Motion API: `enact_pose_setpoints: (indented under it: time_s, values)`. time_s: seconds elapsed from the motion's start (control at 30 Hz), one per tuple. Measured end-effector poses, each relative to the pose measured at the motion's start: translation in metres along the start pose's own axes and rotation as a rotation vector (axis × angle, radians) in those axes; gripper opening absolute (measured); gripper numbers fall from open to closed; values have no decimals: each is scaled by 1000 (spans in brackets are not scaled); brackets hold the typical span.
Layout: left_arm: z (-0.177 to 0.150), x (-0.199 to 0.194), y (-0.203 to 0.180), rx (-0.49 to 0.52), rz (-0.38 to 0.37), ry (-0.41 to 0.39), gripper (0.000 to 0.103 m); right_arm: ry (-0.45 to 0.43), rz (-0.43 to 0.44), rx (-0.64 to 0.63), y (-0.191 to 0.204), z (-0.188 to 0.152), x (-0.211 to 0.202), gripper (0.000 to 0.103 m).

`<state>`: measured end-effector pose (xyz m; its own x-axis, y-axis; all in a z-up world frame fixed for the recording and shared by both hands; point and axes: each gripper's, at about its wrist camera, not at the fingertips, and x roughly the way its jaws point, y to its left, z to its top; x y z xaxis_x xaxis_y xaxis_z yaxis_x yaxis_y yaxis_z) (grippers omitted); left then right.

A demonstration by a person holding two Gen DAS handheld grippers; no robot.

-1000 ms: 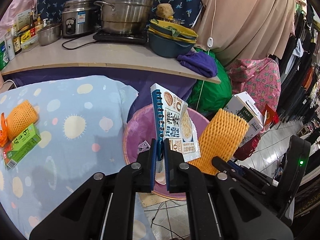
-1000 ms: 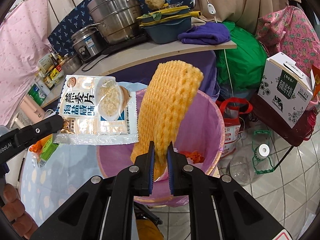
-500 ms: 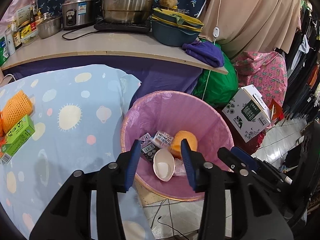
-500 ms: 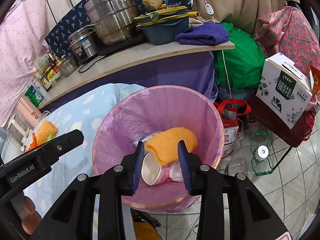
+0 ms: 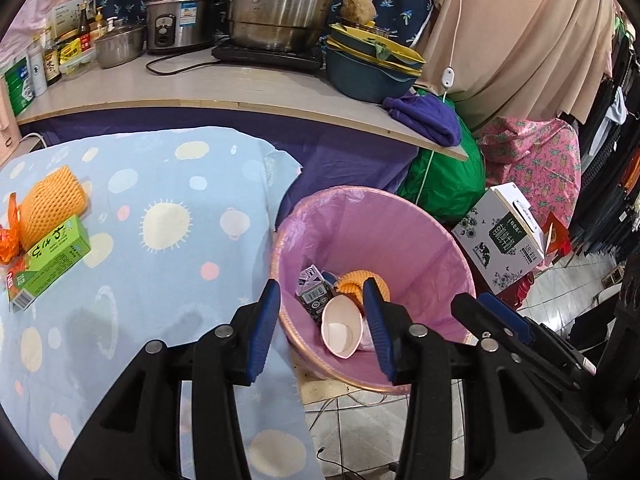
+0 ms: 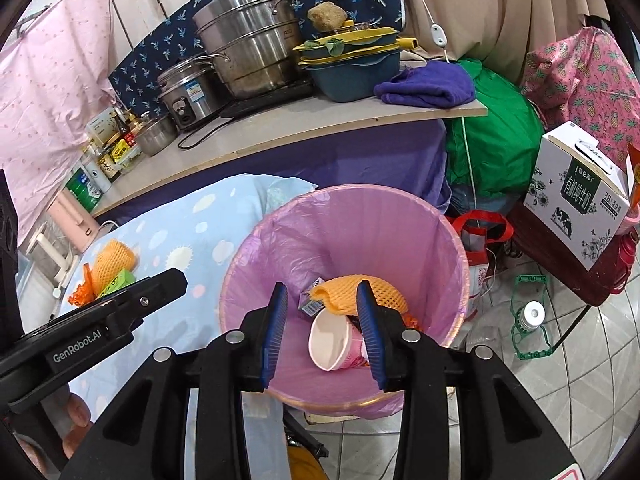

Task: Collect trash
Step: 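Move both open tools back over the remaining trash on the table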

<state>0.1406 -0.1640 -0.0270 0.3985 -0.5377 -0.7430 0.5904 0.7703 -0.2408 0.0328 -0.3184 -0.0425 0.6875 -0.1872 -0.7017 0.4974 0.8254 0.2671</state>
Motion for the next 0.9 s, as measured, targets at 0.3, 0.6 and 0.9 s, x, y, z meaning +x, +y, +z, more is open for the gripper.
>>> enact_pose_setpoints:
  time_s: [0.3,0.6,0.9]
  values:
    - [-16,-26,50,-93,73,-25,48,18,48,-54,36,-10,0,36]
    - [-41,-56,129,-212,187,-45,57,55,113,-133,91,-24,10,36]
    - [-67,-92,225,-359,310,-66,63,106,181,-231,155,-42,26,36]
